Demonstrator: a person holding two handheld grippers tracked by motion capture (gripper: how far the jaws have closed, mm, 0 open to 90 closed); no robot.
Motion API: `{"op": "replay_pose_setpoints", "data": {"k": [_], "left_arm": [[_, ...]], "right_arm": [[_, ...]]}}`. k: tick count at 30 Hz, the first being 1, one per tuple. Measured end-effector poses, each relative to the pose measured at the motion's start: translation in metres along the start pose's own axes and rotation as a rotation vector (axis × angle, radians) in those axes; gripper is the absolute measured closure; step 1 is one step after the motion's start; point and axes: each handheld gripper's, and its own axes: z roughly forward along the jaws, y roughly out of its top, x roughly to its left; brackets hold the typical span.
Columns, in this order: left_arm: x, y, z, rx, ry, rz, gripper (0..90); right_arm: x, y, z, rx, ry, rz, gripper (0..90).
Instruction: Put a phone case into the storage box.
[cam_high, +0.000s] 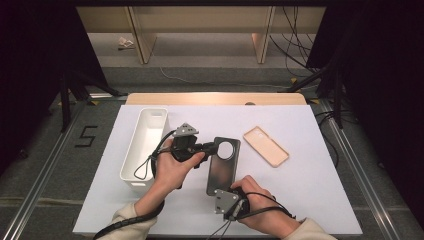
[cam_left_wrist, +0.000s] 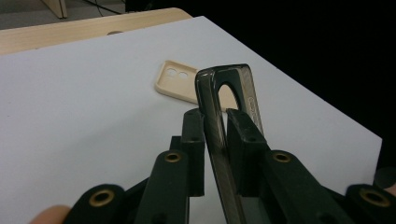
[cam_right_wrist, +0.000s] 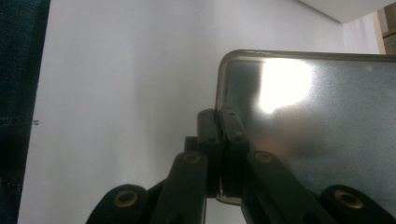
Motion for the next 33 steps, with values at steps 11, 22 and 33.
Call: {"op": "replay_pose_setpoints", "data": {"k": [11, 22, 33], "left_arm": [[-0.004, 0.0, -0.002, -0.041, 0.019, 0.068, 82.9], [-0.001, 0.002, -0.012, -0.114, 0.087, 0.136, 82.9], [0.002, 0.004, -0.019, -0.161, 0.12, 0.159, 82.9]], "right_arm": [[-0.005, -0.003, -0.003, -0.04, -0.037, 0.071, 74.5], [-0.011, -0.01, -0.009, -0.138, -0.094, 0.213, 51.3], [-0.02, -0.03, -0.022, -0.204, -0.161, 0.381, 35.9]]}}
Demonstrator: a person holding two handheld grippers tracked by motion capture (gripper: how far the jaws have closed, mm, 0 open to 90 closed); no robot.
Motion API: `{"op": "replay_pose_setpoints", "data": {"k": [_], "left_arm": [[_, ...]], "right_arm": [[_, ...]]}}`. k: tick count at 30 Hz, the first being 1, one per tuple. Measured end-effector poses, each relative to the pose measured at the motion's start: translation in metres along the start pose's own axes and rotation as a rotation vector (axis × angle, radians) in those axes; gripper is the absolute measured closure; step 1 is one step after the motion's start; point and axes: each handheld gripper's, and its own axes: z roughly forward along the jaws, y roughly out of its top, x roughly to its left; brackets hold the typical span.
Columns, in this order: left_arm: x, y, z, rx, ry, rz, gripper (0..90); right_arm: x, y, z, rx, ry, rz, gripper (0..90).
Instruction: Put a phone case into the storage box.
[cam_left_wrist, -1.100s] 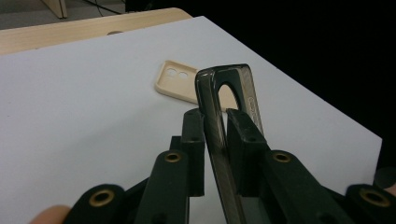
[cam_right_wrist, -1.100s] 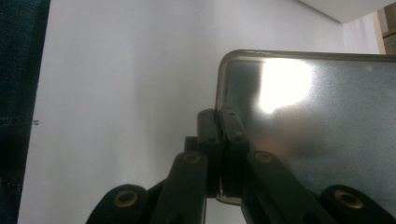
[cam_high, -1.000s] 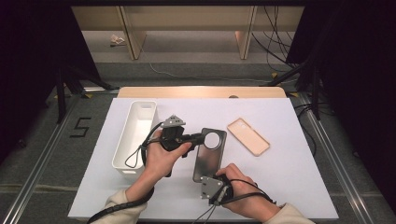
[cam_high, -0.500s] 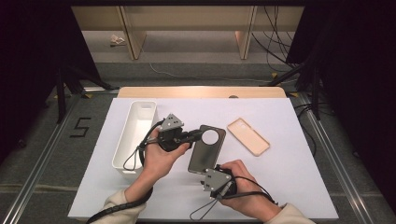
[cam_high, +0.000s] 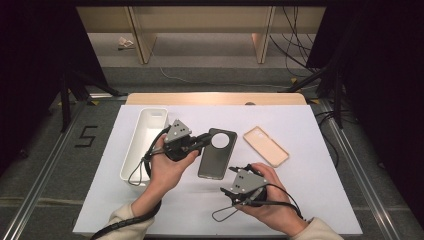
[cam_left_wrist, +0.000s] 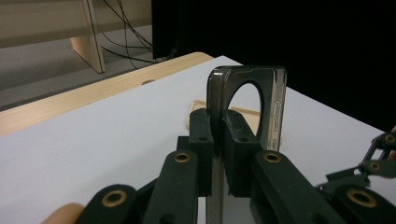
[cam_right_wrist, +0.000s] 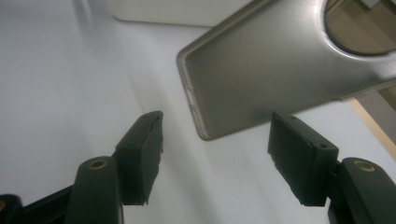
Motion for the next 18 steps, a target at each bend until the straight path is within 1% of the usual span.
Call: {"op": "replay_pose_setpoints", "data": {"k": [3, 7, 10, 12, 15, 18], "left_arm": [[0.002, 0.0, -0.002, -0.005, 0.01, -0.006, 82.9], [0.004, 0.0, -0.003, -0.009, 0.021, -0.006, 82.8], [0.006, 0.0, -0.004, -0.014, 0.028, -0.007, 82.9], [0.007, 0.0, -0.005, -0.016, 0.03, -0.005, 82.8], [0.009, 0.001, -0.007, -0.022, 0.037, -0.005, 82.8], [0.011, 0.002, -0.008, -0.025, 0.041, -0.003, 82.8]], "right_arm": [[-0.007, -0.004, -0.004, -0.015, -0.016, 0.041, 33.3], [-0.014, -0.01, -0.007, -0.035, -0.017, 0.109, 29.8], [-0.017, -0.014, -0.009, -0.061, -0.011, 0.153, 27.7], [-0.019, -0.016, -0.01, -0.074, -0.007, 0.178, 26.1], [-0.023, -0.019, -0.012, -0.091, -0.007, 0.2, 25.0], [-0.027, -0.023, -0.015, -0.112, -0.008, 0.237, 24.2]]}}
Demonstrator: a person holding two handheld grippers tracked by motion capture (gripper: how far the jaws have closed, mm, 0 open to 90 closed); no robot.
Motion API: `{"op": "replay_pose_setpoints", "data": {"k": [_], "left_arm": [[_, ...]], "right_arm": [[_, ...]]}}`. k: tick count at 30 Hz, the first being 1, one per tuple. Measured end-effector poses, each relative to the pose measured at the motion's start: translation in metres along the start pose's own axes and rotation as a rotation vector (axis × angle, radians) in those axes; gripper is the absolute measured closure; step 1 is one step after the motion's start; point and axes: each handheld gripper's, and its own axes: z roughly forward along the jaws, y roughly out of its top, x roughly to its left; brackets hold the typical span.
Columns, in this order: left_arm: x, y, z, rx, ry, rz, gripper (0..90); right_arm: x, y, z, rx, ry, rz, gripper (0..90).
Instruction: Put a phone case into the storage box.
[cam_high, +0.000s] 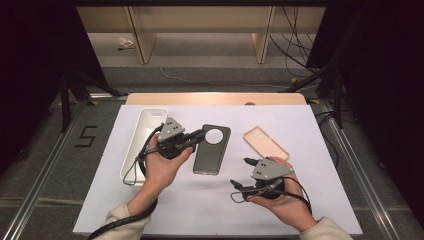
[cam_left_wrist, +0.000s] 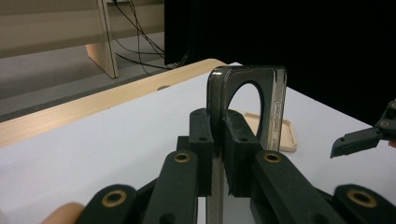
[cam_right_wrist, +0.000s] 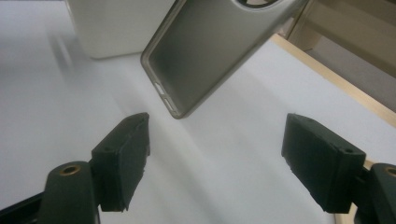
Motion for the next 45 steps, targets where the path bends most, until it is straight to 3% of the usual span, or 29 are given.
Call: {"op": "replay_pose_setpoints", "data": {"k": [10, 18, 45], "left_arm": [[0.006, 0.005, -0.006, -0.019, 0.022, 0.002, 82.8], [0.012, 0.012, -0.015, -0.049, 0.039, -0.004, 82.9], [0.041, 0.02, -0.035, -0.089, 0.114, -0.013, 82.9]], "right_arm": [[-0.014, -0.007, -0.008, -0.059, 0.005, 0.106, 23.2], [-0.024, -0.013, -0.012, -0.09, 0.002, 0.164, 23.1], [-0.043, -0.026, -0.028, -0.107, -0.073, 0.208, 24.3]]}}
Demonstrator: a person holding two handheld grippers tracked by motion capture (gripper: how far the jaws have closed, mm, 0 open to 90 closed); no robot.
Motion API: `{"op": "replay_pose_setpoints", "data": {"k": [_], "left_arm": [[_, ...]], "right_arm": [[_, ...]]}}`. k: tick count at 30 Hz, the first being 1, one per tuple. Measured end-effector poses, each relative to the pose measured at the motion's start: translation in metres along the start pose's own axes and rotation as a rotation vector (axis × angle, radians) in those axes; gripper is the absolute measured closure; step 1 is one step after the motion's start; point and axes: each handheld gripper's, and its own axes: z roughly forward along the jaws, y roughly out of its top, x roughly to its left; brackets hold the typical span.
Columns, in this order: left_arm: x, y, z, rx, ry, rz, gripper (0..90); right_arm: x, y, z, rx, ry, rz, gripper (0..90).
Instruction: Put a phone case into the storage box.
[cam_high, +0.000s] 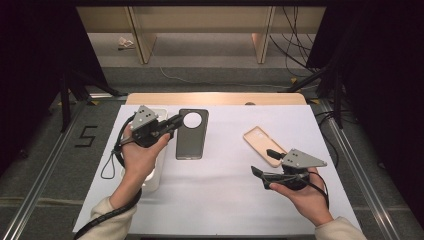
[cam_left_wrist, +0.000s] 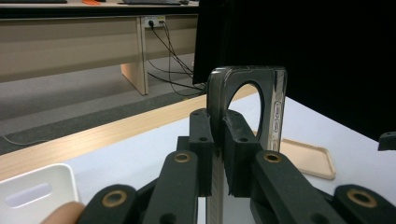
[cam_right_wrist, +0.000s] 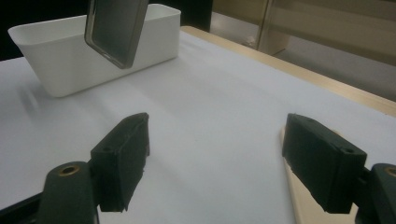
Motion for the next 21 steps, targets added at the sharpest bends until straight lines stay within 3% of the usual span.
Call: {"op": "replay_pose_setpoints", "data": {"k": [21], "left_arm": [[0.029, 0.01, -0.022, -0.044, 0.065, -0.029, 82.9]], "right_arm": [[-0.005, -0.004, -0.006, -0.001, -0.018, 0.022, 24.6]]}}
